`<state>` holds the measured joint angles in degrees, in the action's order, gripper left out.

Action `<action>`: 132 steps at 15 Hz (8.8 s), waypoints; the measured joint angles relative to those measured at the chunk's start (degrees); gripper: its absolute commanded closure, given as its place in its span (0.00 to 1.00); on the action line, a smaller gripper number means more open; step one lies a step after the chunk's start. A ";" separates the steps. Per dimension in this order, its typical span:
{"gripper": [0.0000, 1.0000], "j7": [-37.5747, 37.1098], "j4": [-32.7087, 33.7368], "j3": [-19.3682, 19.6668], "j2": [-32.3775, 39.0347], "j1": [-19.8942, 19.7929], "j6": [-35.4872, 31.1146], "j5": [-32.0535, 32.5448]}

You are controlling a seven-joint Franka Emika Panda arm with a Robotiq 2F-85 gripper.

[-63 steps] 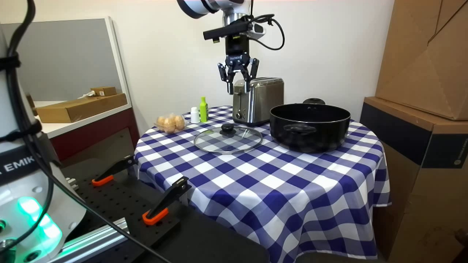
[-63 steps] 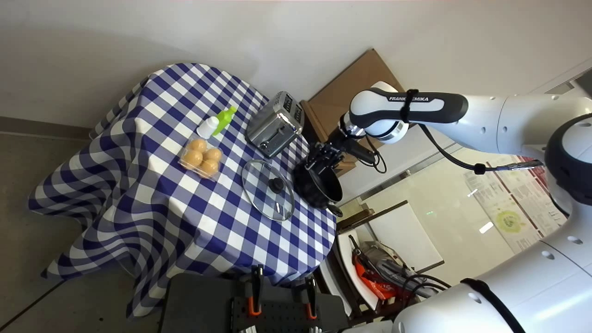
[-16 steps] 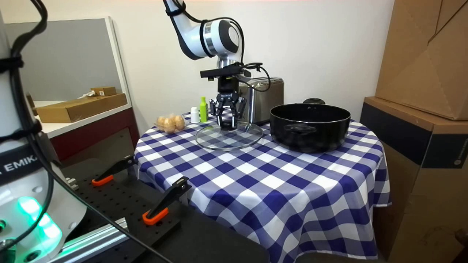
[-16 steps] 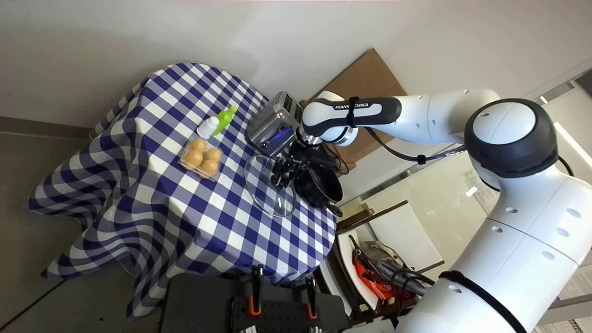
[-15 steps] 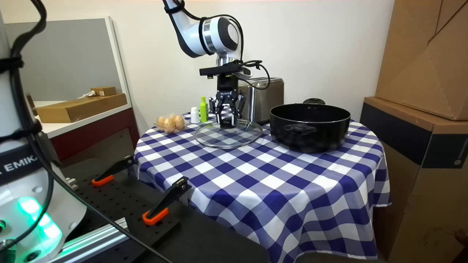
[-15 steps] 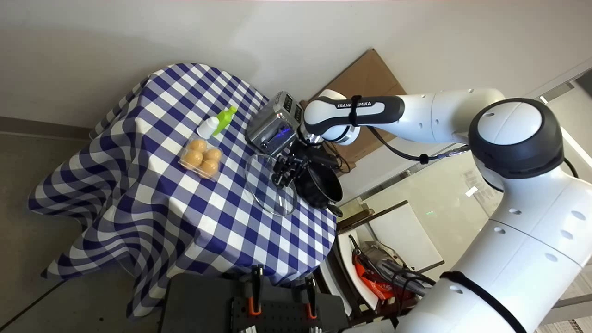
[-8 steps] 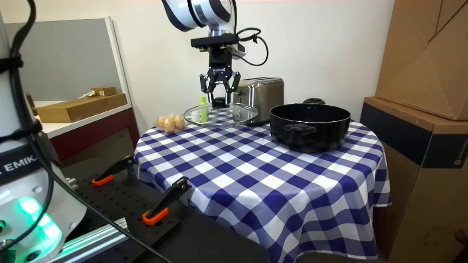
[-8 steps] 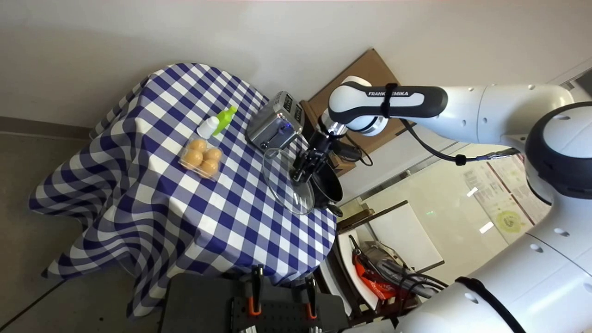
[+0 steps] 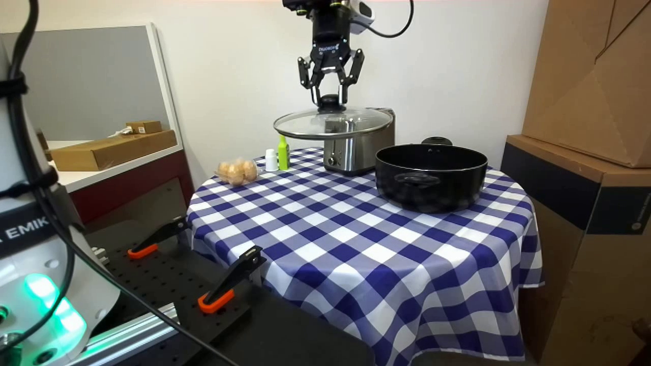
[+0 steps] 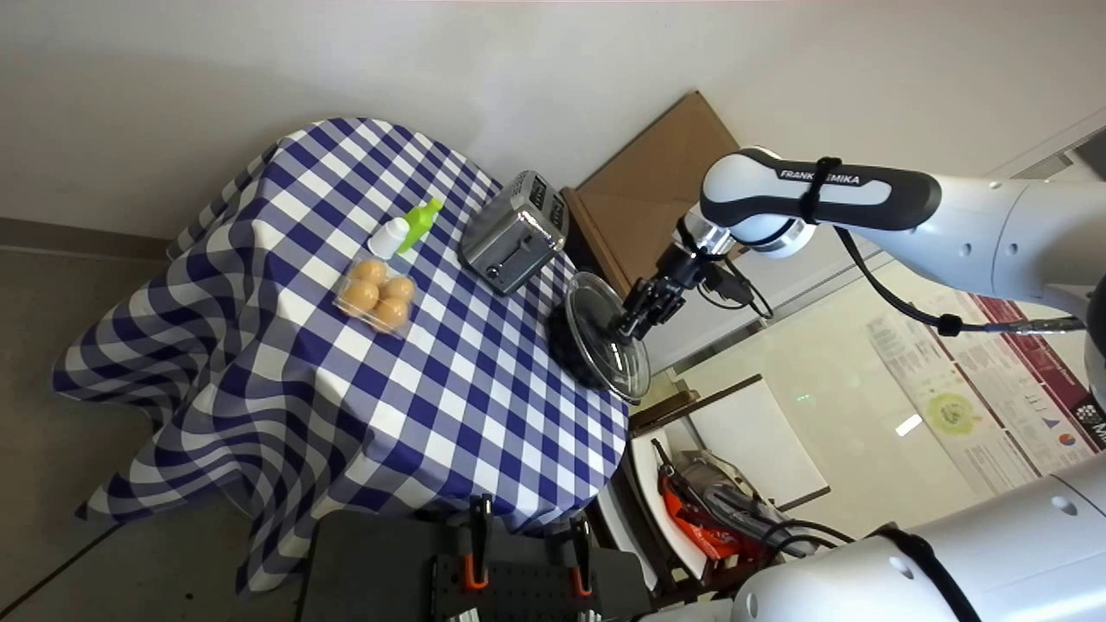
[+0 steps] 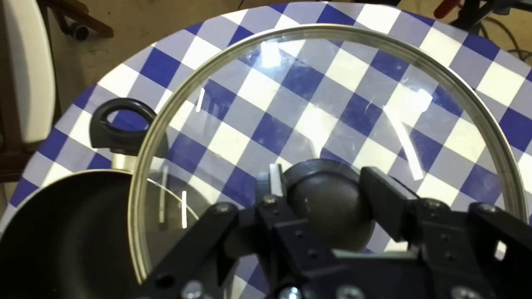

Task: Put the lid over the pot

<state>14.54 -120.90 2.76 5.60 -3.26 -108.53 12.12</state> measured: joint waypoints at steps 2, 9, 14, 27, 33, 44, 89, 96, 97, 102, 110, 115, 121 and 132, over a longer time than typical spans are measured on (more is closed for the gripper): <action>0.76 0.13 1.16 1.67 -0.20 -1.80 -0.01 0.05; 0.76 0.12 10.02 4.99 4.73 -5.83 -0.03 0.01; 0.76 -1.86 20.78 5.49 11.78 -6.60 -0.01 0.01; 0.76 -8.98 41.72 5.08 32.85 -4.12 2.78 2.47; 0.76 -8.95 42.30 4.72 36.62 -4.55 3.60 1.18; 0.76 -8.45 39.84 4.62 34.70 -8.66 3.47 -6.59; 0.76 -1.55 58.60 3.20 45.35 -11.58 16.31 -8.11; 0.76 -1.55 58.58 3.26 45.47 -11.93 16.62 -8.11; 0.76 -1.55 58.56 3.33 45.51 -12.00 16.68 -8.09; 0.76 -1.56 58.44 3.79 45.66 -12.56 17.61 -7.87; 0.76 -1.85 58.69 4.04 46.50 -11.10 22.87 -2.39; 0.76 -3.22 59.15 5.12 47.84 -8.11 27.37 2.94; 0.17 -4.07 60.28 5.61 48.89 -6.11 30.76 5.96; 0.00 -15.28 48.42 2.73 36.51 -4.49 12.28 -1.11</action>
<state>-0.74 -72.48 5.49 42.11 -7.75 -96.25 11.01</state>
